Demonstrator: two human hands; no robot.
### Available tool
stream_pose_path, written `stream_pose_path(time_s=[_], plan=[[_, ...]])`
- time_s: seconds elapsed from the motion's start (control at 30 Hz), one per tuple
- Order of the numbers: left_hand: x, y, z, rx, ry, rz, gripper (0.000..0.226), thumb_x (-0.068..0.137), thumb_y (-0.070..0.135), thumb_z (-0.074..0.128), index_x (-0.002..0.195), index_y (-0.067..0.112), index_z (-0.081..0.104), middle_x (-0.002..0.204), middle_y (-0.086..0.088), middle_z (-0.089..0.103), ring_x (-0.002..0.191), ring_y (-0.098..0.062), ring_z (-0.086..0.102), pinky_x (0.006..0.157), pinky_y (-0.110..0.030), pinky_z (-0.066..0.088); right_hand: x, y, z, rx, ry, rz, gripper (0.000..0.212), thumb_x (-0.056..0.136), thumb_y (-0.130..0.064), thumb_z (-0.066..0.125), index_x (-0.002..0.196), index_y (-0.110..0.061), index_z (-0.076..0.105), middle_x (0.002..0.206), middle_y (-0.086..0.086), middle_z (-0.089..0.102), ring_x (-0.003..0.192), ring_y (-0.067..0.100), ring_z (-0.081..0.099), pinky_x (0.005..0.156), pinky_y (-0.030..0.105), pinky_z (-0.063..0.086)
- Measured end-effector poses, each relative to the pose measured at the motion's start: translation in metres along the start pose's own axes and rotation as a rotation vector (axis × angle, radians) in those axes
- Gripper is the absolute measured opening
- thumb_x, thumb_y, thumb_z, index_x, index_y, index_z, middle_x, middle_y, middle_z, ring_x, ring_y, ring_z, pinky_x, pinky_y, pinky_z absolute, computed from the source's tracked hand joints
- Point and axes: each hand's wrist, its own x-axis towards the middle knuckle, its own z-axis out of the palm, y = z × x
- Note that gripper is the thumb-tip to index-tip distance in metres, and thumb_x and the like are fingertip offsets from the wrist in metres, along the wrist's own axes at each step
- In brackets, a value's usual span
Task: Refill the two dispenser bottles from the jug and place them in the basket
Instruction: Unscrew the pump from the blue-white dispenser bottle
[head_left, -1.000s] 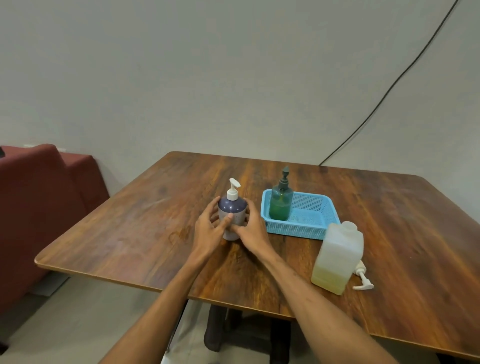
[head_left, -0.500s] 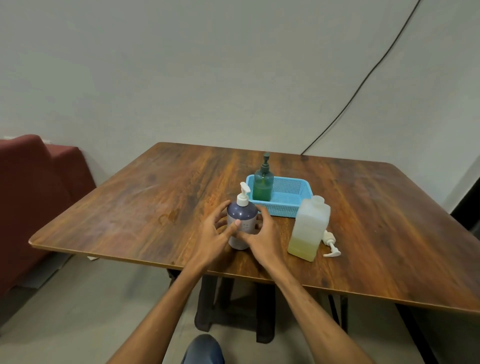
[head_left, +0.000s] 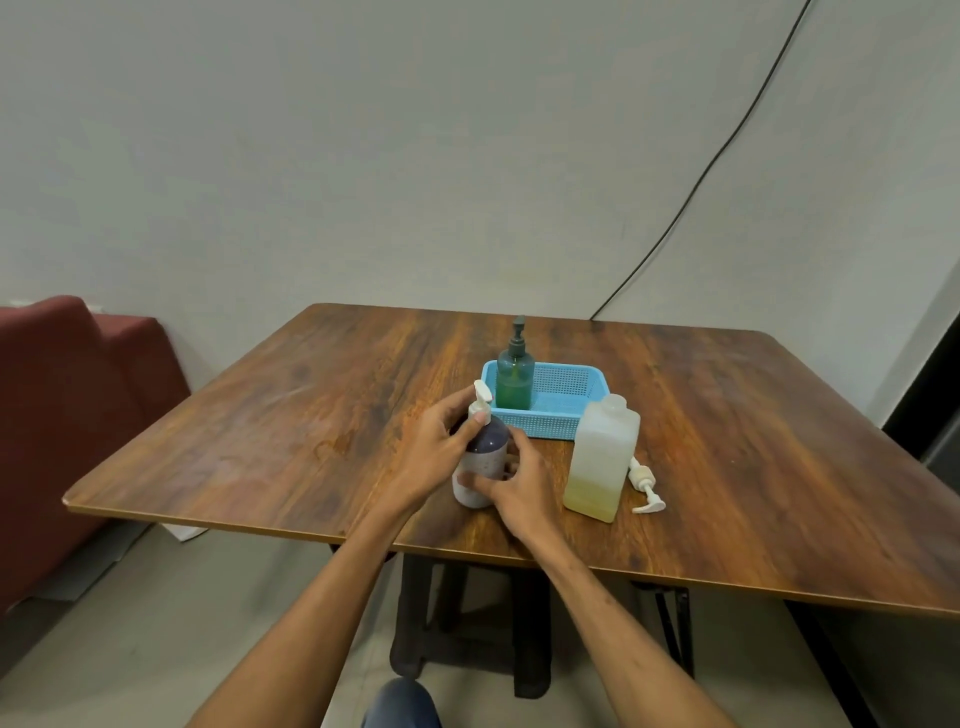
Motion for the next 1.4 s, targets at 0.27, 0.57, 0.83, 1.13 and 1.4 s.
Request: stream_pose_path(time_s=[0.27, 0.57, 0.83, 1.13, 1.4], plan=[[0.004, -0.003, 0.009, -0.019, 0.199, 0.027, 0.024, 0.087, 0.012, 0.074, 0.110, 0.008, 0.074, 0.103, 0.000, 0.076, 0.096, -0.014, 0.073, 0.082, -0.032, 0.061, 0.003, 0.003, -0.002, 0.009, -0.005, 0.014, 0.090, 0.066, -0.045, 0.091, 0.143, -0.035, 0.047, 0.136, -0.012, 0.060, 0.123, 0.010, 0.058, 0.097, 0.039, 0.057], [0.008, -0.011, 0.024, 0.048, 0.264, -0.001, 0.052, 0.075, 0.033, 0.085, 0.117, 0.018, 0.059, 0.112, 0.004, 0.064, 0.102, -0.010, 0.064, 0.083, -0.022, 0.056, 0.001, 0.001, -0.004, -0.020, 0.025, -0.014, 0.083, 0.075, -0.032, 0.088, 0.146, -0.032, 0.046, 0.136, -0.007, 0.059, 0.123, 0.012, 0.058, 0.097, 0.035, 0.057], [-0.002, -0.008, 0.012, -0.056, 0.173, 0.064, 0.032, 0.091, 0.005, 0.067, 0.117, 0.022, 0.065, 0.108, 0.017, 0.068, 0.104, 0.001, 0.067, 0.083, -0.015, 0.054, 0.002, 0.002, -0.003, -0.009, 0.033, -0.025, 0.088, 0.066, -0.047, 0.091, 0.142, -0.032, 0.049, 0.133, -0.012, 0.062, 0.121, 0.007, 0.058, 0.094, 0.032, 0.058], [0.004, -0.005, 0.021, 0.011, 0.082, 0.019, 0.040, 0.086, 0.028, 0.076, 0.121, 0.018, 0.062, 0.111, 0.008, 0.068, 0.102, -0.005, 0.065, 0.085, -0.023, 0.056, 0.001, 0.003, -0.004, -0.030, 0.036, -0.030, 0.079, 0.075, -0.032, 0.089, 0.142, -0.036, 0.047, 0.137, -0.007, 0.059, 0.126, 0.013, 0.056, 0.097, 0.037, 0.057], [0.002, -0.009, 0.012, -0.067, 0.249, 0.029, 0.031, 0.085, 0.009, 0.075, 0.116, 0.007, 0.070, 0.109, -0.001, 0.074, 0.102, -0.012, 0.071, 0.088, -0.032, 0.059, 0.001, 0.002, -0.001, -0.007, 0.048, -0.030, 0.087, 0.068, -0.043, 0.091, 0.143, -0.031, 0.049, 0.137, -0.012, 0.059, 0.124, 0.007, 0.054, 0.092, 0.021, 0.051]])
